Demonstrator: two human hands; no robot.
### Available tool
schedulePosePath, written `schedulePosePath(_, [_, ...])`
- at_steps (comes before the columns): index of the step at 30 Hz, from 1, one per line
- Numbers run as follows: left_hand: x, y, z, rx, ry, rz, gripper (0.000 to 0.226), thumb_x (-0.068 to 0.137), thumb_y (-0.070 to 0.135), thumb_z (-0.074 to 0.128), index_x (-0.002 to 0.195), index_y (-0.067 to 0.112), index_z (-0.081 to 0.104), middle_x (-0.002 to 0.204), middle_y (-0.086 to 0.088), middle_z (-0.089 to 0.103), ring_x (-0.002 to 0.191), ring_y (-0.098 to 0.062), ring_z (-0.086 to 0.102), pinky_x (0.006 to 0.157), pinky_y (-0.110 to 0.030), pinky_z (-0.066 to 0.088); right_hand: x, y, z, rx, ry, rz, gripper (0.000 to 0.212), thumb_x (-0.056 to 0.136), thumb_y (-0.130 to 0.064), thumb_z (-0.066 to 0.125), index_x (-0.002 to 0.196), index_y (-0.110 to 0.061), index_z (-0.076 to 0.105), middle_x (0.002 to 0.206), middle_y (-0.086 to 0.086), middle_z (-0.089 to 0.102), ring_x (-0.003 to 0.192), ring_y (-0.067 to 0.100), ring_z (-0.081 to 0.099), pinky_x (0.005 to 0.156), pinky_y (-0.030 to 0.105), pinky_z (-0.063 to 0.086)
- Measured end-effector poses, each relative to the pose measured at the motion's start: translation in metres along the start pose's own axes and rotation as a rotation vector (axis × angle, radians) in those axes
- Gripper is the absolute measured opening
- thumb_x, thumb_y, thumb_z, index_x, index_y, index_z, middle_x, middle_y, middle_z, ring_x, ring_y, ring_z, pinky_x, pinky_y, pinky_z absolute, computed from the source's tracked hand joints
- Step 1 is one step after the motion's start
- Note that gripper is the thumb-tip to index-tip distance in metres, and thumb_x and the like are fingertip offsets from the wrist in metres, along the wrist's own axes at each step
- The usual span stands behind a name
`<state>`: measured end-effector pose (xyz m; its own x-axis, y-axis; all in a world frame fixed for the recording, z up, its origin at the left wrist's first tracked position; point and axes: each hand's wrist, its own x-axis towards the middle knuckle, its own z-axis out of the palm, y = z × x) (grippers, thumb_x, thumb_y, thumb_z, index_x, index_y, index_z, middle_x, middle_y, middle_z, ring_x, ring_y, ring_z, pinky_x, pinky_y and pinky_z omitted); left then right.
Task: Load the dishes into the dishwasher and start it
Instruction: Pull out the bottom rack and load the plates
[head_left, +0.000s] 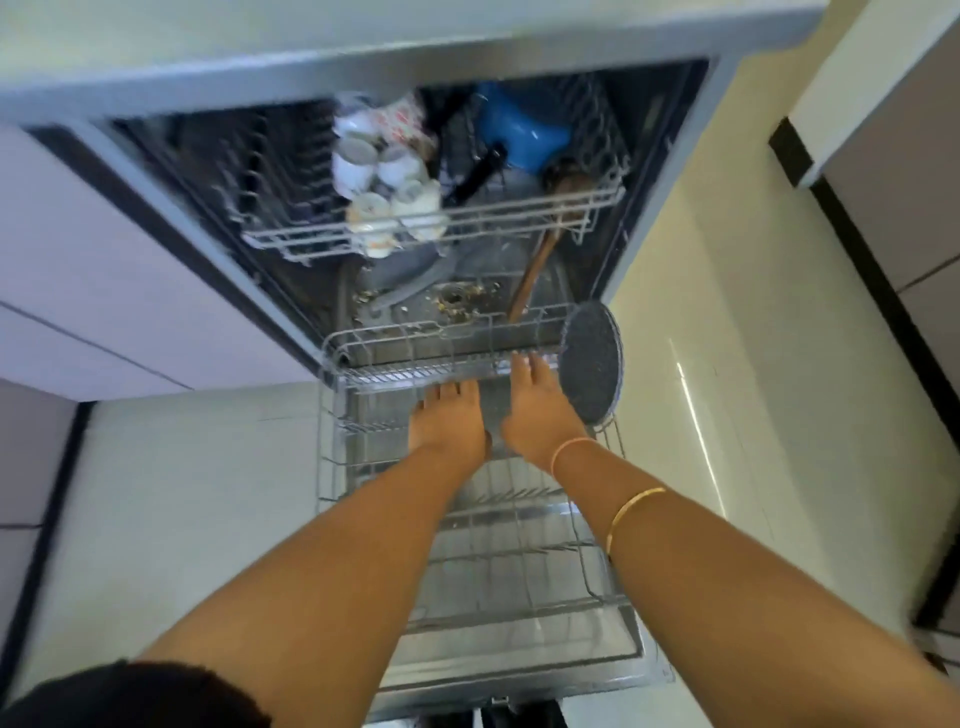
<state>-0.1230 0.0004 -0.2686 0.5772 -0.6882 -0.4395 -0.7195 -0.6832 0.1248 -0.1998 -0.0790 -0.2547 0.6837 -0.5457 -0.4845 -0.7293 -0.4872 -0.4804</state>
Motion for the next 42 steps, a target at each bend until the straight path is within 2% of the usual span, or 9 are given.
schedulePosePath(4, [-0.061, -0.049, -0.060, -0.008, 0.094, -0.066, 0.062, 0.085, 0.027, 0.056, 0.138, 0.009, 0.030, 0.147, -0.013, 0.031, 0.138, -0.030, 0.025, 0.112, -0.041, 0.028, -0.052, -0.085, -0.021, -0.105, 0.007, -0.194, 0.081, 0.089, -0.014, 0.055, 0.150, -0.010, 0.002, 0.157, 0.015, -0.002, 0.146, 0.028, -0.001, 0.118, 0.038, 0.013])
schedulePosePath(8, [-0.127, -0.105, -0.107, -0.071, 0.183, -0.187, 0.065, 0.085, 0.029, 0.055, 0.141, 0.009, 0.028, 0.146, -0.013, 0.032, 0.136, -0.030, 0.028, 0.110, -0.039, 0.030, -0.097, -0.165, -0.031, -0.158, 0.032, -0.390, 0.075, 0.092, -0.013, 0.049, 0.150, -0.010, 0.002, 0.157, 0.016, -0.003, 0.146, 0.029, -0.002, 0.118, 0.038, 0.012])
schedulePosePath(14, [-0.205, -0.185, -0.132, -0.174, 0.304, -0.393, 0.059, 0.089, 0.031, 0.052, 0.139, 0.010, 0.029, 0.141, -0.008, 0.036, 0.132, -0.027, 0.031, 0.108, -0.035, 0.031, -0.134, -0.278, -0.012, -0.322, 0.066, -0.659, 0.065, 0.095, -0.008, 0.038, 0.151, -0.014, 0.004, 0.157, 0.015, -0.006, 0.146, 0.027, -0.002, 0.119, 0.034, 0.011])
schedulePosePath(18, [-0.234, -0.251, -0.141, -0.259, 0.337, -0.480, 0.061, 0.090, 0.028, 0.050, 0.143, 0.011, 0.024, 0.146, -0.009, 0.031, 0.137, -0.028, 0.025, 0.112, -0.036, 0.029, -0.143, -0.348, 0.017, -0.324, 0.114, -0.719, 0.061, 0.093, -0.004, 0.036, 0.149, -0.015, 0.015, 0.157, 0.014, 0.003, 0.146, 0.029, 0.004, 0.117, 0.034, 0.012])
schedulePosePath(21, [-0.255, -0.315, -0.157, -0.295, 0.390, -0.479, 0.061, 0.091, 0.025, 0.049, 0.144, 0.012, 0.022, 0.149, -0.008, 0.028, 0.140, -0.028, 0.021, 0.113, -0.036, 0.026, -0.146, -0.405, 0.045, -0.322, 0.153, -0.722, 0.059, 0.092, -0.006, 0.039, 0.147, -0.016, 0.019, 0.157, 0.015, 0.005, 0.145, 0.030, 0.008, 0.116, 0.035, 0.017])
schedulePosePath(26, [-0.302, -0.455, -0.203, -0.263, 0.525, -0.480, 0.057, 0.091, 0.018, 0.045, 0.144, 0.010, 0.024, 0.147, -0.007, 0.031, 0.140, -0.027, 0.021, 0.114, -0.035, 0.019, -0.158, -0.516, 0.101, -0.141, 0.164, -0.640, 0.057, 0.090, -0.005, 0.043, 0.143, -0.016, 0.029, 0.156, 0.015, 0.009, 0.143, 0.031, 0.016, 0.113, 0.035, 0.028])
schedulePosePath(30, [-0.341, -0.557, -0.229, -0.287, 0.594, -0.572, 0.056, 0.093, 0.017, 0.043, 0.145, 0.008, 0.023, 0.151, -0.010, 0.026, 0.144, -0.029, 0.014, 0.117, -0.038, 0.017, -0.163, -0.605, 0.140, -0.068, 0.143, -0.687, 0.056, 0.088, -0.003, 0.041, 0.142, -0.014, 0.031, 0.155, 0.015, 0.009, 0.141, 0.032, 0.020, 0.108, 0.034, 0.030])
schedulePosePath(38, [-0.368, -0.673, -0.238, -0.295, 0.640, -0.772, 0.053, 0.090, 0.020, 0.046, 0.139, 0.008, 0.031, 0.145, -0.012, 0.033, 0.141, -0.029, 0.021, 0.117, -0.038, 0.020, -0.152, -0.733, 0.195, -0.004, 0.044, -0.779, 0.053, 0.088, -0.002, 0.041, 0.140, -0.010, 0.036, 0.152, 0.016, 0.016, 0.134, 0.036, 0.030, 0.106, 0.039, 0.034])
schedulePosePath(42, [-0.367, -0.716, -0.243, -0.327, 0.665, -0.885, 0.049, 0.090, 0.021, 0.047, 0.136, 0.007, 0.035, 0.143, -0.013, 0.035, 0.138, -0.029, 0.026, 0.115, -0.038, 0.024, -0.126, -0.787, 0.216, 0.051, 0.003, -0.804, 0.047, 0.090, -0.005, 0.042, 0.136, -0.008, 0.040, 0.135, 0.017, 0.037, 0.112, 0.033, 0.048, 0.095, 0.039, 0.043])
